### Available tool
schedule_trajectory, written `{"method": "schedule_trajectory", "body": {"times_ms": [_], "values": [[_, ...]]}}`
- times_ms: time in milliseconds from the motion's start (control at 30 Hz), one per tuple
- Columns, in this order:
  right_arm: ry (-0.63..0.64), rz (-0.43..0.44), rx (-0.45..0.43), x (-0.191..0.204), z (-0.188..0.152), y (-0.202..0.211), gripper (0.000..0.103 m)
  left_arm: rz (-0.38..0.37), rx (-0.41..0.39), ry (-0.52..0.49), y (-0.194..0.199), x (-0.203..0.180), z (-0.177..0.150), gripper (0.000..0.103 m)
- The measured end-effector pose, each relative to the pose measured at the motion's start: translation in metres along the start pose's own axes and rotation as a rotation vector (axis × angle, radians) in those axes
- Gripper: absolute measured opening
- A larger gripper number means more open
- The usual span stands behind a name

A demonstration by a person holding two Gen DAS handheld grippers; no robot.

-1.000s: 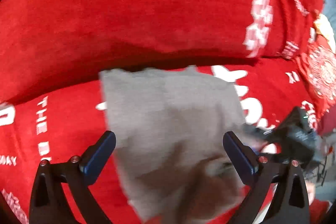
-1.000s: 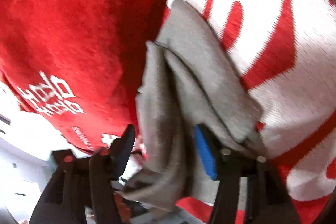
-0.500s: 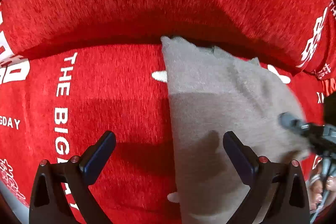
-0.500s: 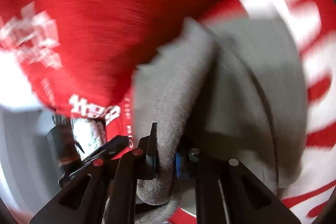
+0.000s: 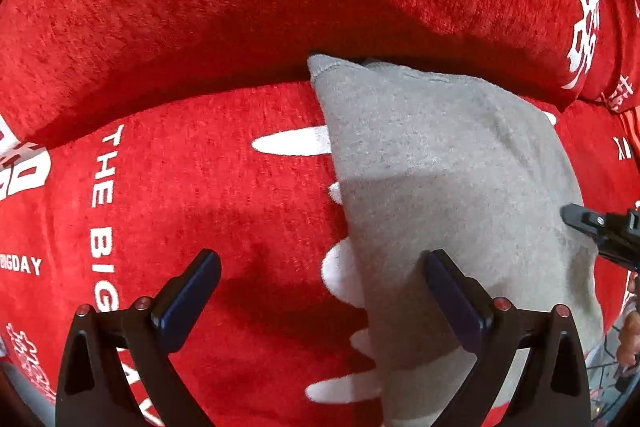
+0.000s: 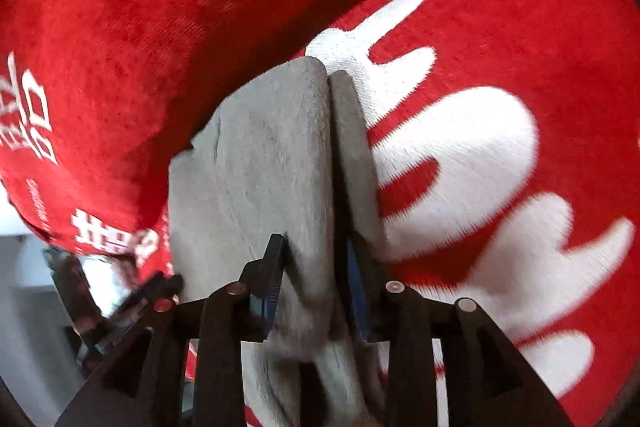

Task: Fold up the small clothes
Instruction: 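Pinch the folded sweater with the right gripper and straighten the stack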

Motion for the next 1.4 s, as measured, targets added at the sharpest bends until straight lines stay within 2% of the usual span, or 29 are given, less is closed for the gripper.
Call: {"method": "schedule_trajectory", "body": {"times_ms": [67,200,300,333,367,400,500,767,900,933,1000,1067,1167,1233,1267,1400], "values": [[0.022,0.019,-0.012,0.001,-0.011,0.016,0.034,0.009,0.0,-0.012,0.006,0.004,-0.001,0.102],[0.067,0.017,0.007,0.007,-0.041,0.032,0.034,-0.019,0.014,-0.046,0.015,-0.002,-0.011,0.102],[0.094,-0.056,0.061,-0.007,-0.064,0.024,0.034,0.004,0.039,-0.088,0.009,-0.01,-0.027,0.102],[0.099,-0.097,0.072,-0.014,-0.071,0.017,0.033,0.0,0.034,-0.079,0.008,-0.01,-0.03,0.102],[0.099,-0.132,0.078,-0.024,-0.074,0.014,0.021,-0.015,0.032,-0.058,0.007,-0.008,-0.035,0.103],[0.087,-0.154,0.084,-0.036,-0.077,0.01,0.016,-0.037,0.041,-0.027,0.005,-0.005,-0.039,0.103],[0.013,-0.088,0.075,-0.049,-0.08,0.003,0.017,-0.077,0.067,0.022,0.001,0.0,-0.051,0.103],[0.041,-0.159,0.068,-0.039,-0.086,0.011,0.02,0.01,0.094,-0.047,0.009,0.004,-0.065,0.103],[0.027,-0.177,0.063,-0.036,-0.084,0.013,0.02,0.138,0.159,-0.123,-0.002,0.007,-0.08,0.103],[0.028,-0.178,0.055,-0.034,-0.083,0.015,0.02,0.138,0.172,-0.128,-0.003,0.006,-0.084,0.103],[0.038,-0.183,0.032,-0.03,-0.081,0.022,0.02,0.088,0.162,-0.093,0.001,0.003,-0.088,0.103],[0.045,-0.183,0.002,-0.026,-0.076,0.031,0.025,0.071,0.15,-0.062,0.007,0.003,-0.087,0.103],[0.022,-0.16,-0.025,-0.022,-0.067,0.037,0.025,0.065,0.146,-0.03,0.01,0.007,-0.081,0.103],[0.006,-0.148,-0.032,-0.022,-0.06,0.039,0.035,0.055,0.145,-0.007,0.011,0.01,-0.072,0.103],[0.003,-0.144,-0.036,-0.021,-0.056,0.04,0.043,0.054,0.14,0.0,0.012,0.01,-0.068,0.103],[0.016,-0.132,-0.032,-0.014,-0.046,0.036,0.053,0.06,0.122,0.004,0.017,0.012,-0.051,0.103]]}}
Point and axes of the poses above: each gripper's, at about its wrist camera, not at the fingertips, and y roughly against the way its jaws point, x to its left, z to its top, the point moved 9 cm from there along -y, roughly the way its jaws point, and after that the axes turned 6 degrees about -y, right-handed, at the moved point
